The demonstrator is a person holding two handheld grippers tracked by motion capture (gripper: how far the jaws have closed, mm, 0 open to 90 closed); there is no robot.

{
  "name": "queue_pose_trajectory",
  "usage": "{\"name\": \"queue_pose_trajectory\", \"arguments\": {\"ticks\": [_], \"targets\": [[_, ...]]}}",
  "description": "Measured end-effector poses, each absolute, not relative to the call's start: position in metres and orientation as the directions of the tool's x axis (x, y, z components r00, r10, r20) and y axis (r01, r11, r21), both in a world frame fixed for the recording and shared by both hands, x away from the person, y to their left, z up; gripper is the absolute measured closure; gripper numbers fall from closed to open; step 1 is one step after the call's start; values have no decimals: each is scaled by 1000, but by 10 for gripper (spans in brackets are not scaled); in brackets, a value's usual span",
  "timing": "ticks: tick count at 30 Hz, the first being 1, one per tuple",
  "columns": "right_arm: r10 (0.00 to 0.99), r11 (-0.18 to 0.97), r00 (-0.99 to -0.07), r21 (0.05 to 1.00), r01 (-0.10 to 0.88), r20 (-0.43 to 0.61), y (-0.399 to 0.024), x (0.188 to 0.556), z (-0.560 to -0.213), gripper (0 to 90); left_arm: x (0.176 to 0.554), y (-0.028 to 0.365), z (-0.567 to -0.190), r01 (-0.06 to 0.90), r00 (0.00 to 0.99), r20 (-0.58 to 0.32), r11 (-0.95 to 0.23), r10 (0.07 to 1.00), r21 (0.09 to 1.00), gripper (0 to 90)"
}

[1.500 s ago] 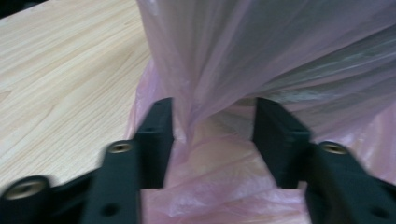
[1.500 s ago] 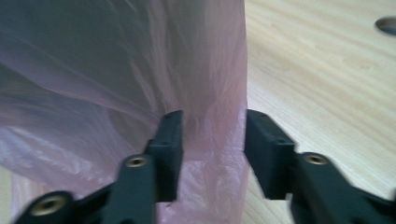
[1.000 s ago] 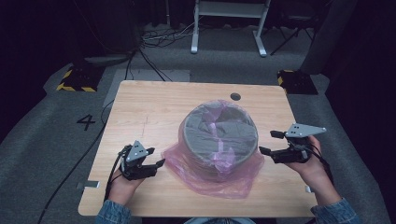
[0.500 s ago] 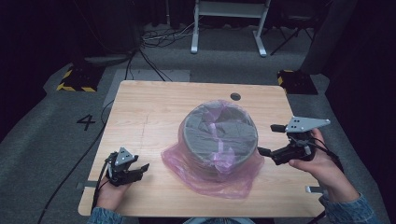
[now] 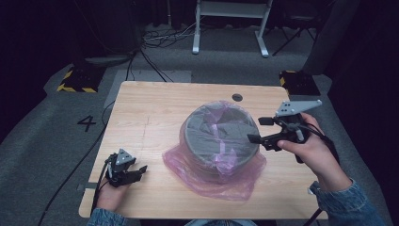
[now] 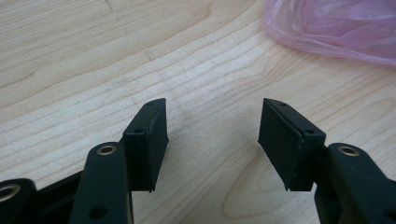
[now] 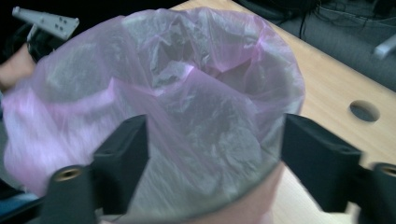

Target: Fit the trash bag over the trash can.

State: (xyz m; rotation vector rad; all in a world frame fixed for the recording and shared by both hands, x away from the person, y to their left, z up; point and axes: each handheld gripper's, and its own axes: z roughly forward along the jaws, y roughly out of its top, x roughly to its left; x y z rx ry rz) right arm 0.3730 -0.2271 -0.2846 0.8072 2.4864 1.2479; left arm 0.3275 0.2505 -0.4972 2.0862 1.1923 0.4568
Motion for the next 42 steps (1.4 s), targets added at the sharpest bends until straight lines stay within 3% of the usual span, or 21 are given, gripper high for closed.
{"name": "queue_pose_trajectory", "arguments": {"ticks": [1,9,18,29,42], "targets": [[561,490,-827,801,345,14,-223,375,-284,279,328,250,-498,617,522,-27,-356,853,702,422],[536,485,-844,816,315,8,-191,390,-279,209,328,250,-500,601,527,-8,-366,850,711,409],[515,488,-857,824,289,-5,-155,404,-284,189,329,252,-504,579,525,-9,-350,851,736,345],[487,528,-873,800,286,-9,-106,412,-311,188,329,252,-504,580,523,-8,-349,852,736,334],[482,623,-876,700,348,6,-83,425,-353,184,330,251,-504,584,519,-14,-343,855,736,331]]}}
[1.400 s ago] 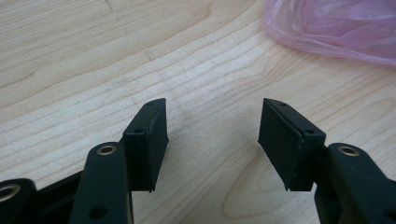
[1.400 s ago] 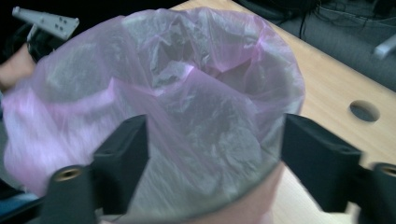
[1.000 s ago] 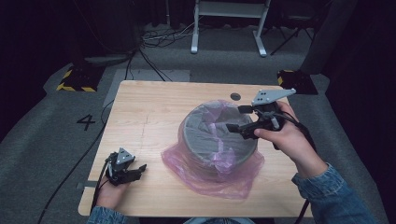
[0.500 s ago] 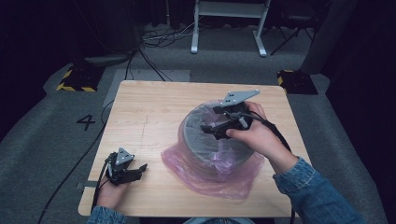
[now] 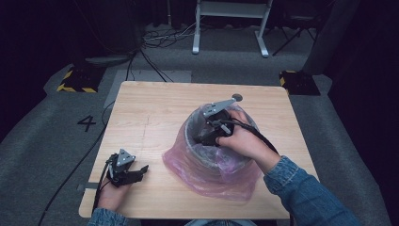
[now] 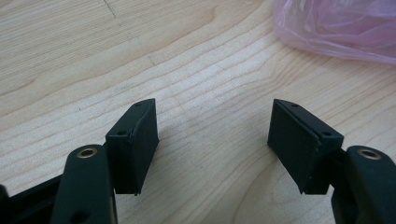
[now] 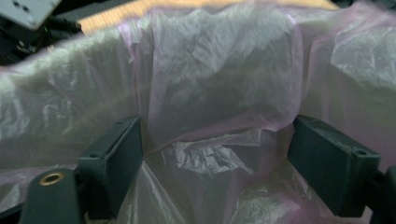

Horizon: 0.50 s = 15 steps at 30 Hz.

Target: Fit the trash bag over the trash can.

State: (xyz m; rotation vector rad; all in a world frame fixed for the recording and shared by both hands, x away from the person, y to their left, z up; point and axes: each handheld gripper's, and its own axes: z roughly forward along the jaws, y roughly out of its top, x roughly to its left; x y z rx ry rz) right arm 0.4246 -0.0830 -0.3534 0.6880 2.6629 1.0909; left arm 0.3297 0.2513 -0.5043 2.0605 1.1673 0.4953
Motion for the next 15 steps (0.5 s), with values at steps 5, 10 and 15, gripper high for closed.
{"name": "queue_pose_trajectory", "arguments": {"ticks": [5,10,15], "targets": [[494,641,-869,665,384,26,-79,426,-364,234,330,251,-504,585,519,-14,-343,855,734,330],[478,684,-878,615,391,27,-77,430,-374,253,330,251,-504,587,519,-14,-345,854,733,329],[476,714,-879,572,404,28,-76,433,-383,253,330,251,-504,587,520,-13,-346,854,732,328]]}}
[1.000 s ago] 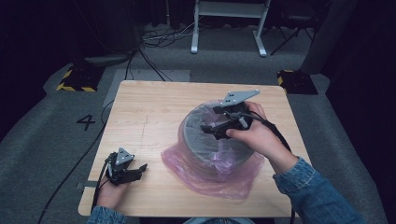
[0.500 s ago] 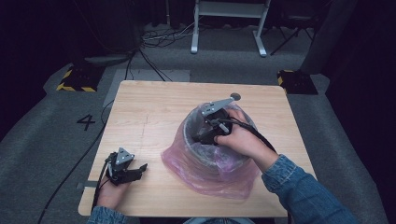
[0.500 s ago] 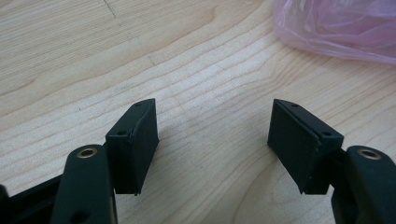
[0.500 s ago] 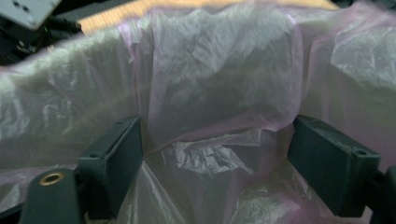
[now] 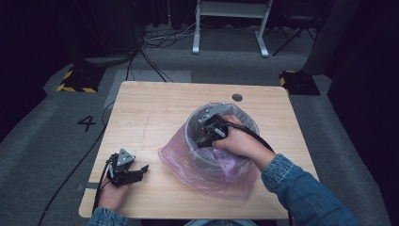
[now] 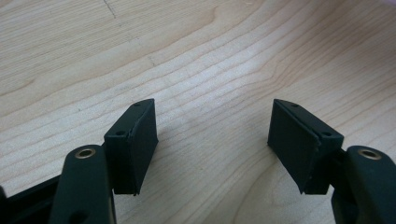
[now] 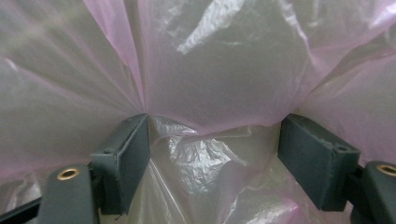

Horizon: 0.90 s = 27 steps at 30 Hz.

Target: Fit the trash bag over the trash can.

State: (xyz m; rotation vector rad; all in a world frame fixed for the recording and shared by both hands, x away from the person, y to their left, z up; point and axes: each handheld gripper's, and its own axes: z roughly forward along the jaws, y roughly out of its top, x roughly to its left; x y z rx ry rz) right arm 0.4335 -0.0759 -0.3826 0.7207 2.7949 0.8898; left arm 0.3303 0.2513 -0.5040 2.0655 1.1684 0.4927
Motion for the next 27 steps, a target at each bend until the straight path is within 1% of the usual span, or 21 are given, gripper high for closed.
{"name": "queue_pose_trajectory", "arguments": {"ticks": [6,10,14,17,22,27], "targets": [[472,749,-881,516,417,27,-74,437,-394,246,330,251,-504,587,520,-14,-345,854,732,328],[469,779,-882,453,433,37,-71,437,-403,242,330,251,-504,585,520,-11,-347,854,733,327],[467,784,-883,438,439,49,-70,435,-406,241,330,251,-504,586,520,-11,-347,854,733,327],[468,774,-882,456,439,54,-72,434,-400,251,330,251,-504,586,520,-11,-347,854,732,327],[468,705,-880,565,428,83,-83,427,-374,253,330,251,-504,586,520,-11,-347,854,732,327],[488,642,-872,656,396,48,-96,421,-347,262,331,251,-504,585,518,-11,-345,855,734,325]]}}
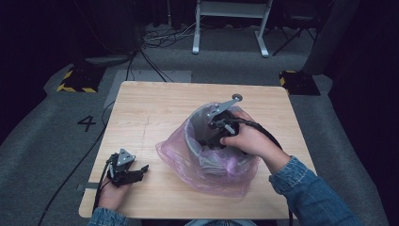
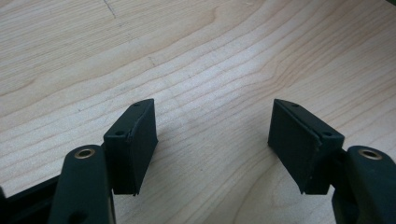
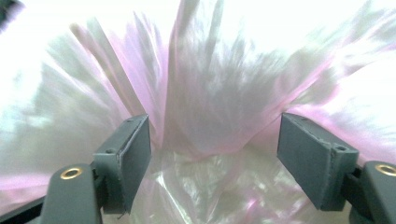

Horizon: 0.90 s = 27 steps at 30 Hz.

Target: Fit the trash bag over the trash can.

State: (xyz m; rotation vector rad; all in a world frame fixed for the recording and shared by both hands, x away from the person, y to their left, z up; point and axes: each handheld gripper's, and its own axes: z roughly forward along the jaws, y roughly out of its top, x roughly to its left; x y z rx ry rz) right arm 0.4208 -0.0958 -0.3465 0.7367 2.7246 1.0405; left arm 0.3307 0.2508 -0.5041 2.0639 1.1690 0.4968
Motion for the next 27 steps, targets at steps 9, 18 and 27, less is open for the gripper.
{"name": "queue_pose_trajectory", "arguments": {"ticks": [9,18,27], "targets": [[576,479,-816,791,381,44,-115,427,-312,312,331,250,-504,586,517,-12,-344,856,734,322],[663,480,-748,747,460,35,-122,447,-333,325,331,250,-504,587,516,-15,-341,856,734,322],[668,549,-743,660,512,20,-111,451,-360,337,331,250,-504,587,516,-14,-342,856,734,322]]}}
